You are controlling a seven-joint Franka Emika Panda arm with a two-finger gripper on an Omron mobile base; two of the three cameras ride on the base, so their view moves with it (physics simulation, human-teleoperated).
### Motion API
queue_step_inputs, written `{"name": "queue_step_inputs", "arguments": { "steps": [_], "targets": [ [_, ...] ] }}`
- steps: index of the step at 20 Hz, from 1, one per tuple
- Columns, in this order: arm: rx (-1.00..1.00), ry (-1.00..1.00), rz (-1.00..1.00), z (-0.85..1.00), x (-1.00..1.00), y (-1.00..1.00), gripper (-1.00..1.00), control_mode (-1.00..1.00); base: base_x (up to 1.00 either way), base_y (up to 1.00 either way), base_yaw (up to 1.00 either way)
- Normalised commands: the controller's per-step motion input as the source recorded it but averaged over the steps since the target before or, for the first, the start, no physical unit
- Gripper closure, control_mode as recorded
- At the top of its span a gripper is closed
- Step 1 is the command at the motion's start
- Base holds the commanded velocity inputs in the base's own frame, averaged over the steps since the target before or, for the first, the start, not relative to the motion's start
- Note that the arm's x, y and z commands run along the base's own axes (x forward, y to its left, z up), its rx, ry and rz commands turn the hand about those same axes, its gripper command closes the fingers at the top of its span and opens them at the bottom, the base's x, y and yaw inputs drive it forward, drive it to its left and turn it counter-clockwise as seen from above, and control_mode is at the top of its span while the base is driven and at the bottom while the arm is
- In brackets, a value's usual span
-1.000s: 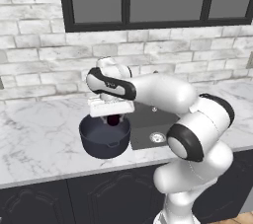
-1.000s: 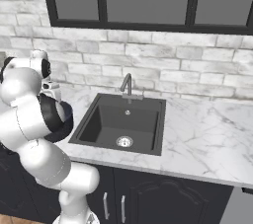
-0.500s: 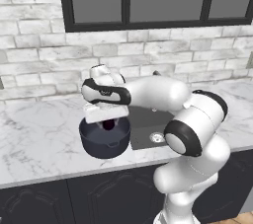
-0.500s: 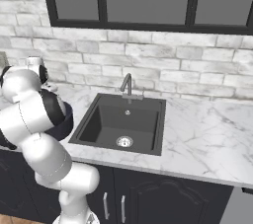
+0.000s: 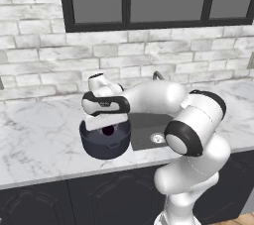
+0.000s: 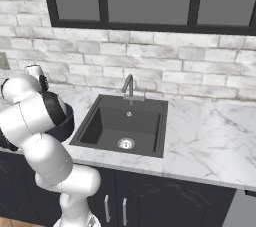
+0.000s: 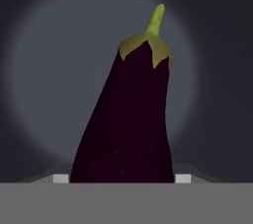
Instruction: Dump the eggplant from the pot into the sink. Then turn on the water and wash the eggplant. Then turn off the water and put the eggplant back in the pot.
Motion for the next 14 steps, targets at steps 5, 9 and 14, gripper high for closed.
{"name": "queue_step_inputs", "arguments": {
  "steps": [5, 9, 14],
  "targets": [
    [0.00, -0.02, 0.07, -0.17, 0.07, 0.00, 1.00, -1.00, 0.00, 0.00, 0.00],
    [0.00, -0.01, 0.07, -0.02, 0.06, 0.00, -1.00, -1.00, 0.00, 0.00, 0.00],
    [0.01, -0.02, 0.06, 0.00, 0.00, 0.00, -1.00, -1.00, 0.00, 0.00, 0.00]
  ]
}}
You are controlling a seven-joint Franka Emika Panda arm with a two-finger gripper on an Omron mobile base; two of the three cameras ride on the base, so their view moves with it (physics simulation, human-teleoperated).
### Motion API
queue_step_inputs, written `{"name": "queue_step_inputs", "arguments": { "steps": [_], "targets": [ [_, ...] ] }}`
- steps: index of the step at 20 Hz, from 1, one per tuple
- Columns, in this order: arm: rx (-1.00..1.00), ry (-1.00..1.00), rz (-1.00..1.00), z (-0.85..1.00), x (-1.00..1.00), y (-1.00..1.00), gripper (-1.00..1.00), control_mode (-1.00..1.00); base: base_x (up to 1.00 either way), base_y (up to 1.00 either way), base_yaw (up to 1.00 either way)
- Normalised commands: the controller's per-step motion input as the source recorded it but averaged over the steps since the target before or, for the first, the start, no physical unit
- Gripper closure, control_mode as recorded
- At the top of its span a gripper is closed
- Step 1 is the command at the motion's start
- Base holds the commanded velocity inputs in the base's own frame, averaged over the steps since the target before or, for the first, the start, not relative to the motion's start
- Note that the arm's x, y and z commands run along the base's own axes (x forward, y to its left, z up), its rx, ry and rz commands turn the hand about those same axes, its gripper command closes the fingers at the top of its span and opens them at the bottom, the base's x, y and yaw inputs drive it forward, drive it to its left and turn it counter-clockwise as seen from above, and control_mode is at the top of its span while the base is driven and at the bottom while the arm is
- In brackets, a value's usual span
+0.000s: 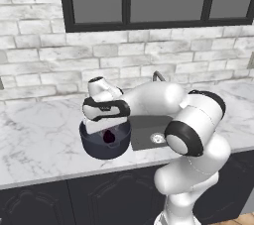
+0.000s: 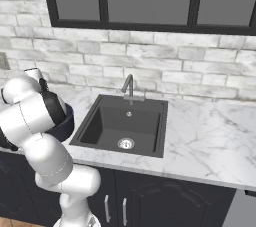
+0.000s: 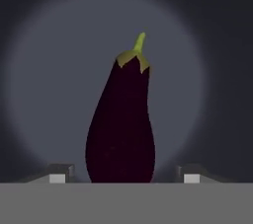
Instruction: Dump the eggplant from the pot into the sink. Then turn on the water and wash the eggplant. Then turn off the water and put the eggplant back in the pot.
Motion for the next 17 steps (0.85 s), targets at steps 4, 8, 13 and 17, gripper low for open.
{"name": "queue_step_inputs", "arguments": {
  "steps": [4, 8, 13, 17],
  "targets": [
    [0.03, 0.00, 0.03, 0.02, 0.00, 0.00, -1.00, -1.00, 0.00, 0.00, 0.00],
    [0.04, -0.03, 0.01, 0.26, -0.02, -0.01, -1.00, -1.00, 0.00, 0.00, 0.00],
    [0.09, -0.03, 0.00, 0.79, -0.36, -0.18, -1.00, -1.00, 0.00, 0.00, 0.00],
    [0.06, -0.02, 0.00, 0.73, -0.74, -0.40, -1.00, -1.00, 0.00, 0.00, 0.00]
  ]
}}
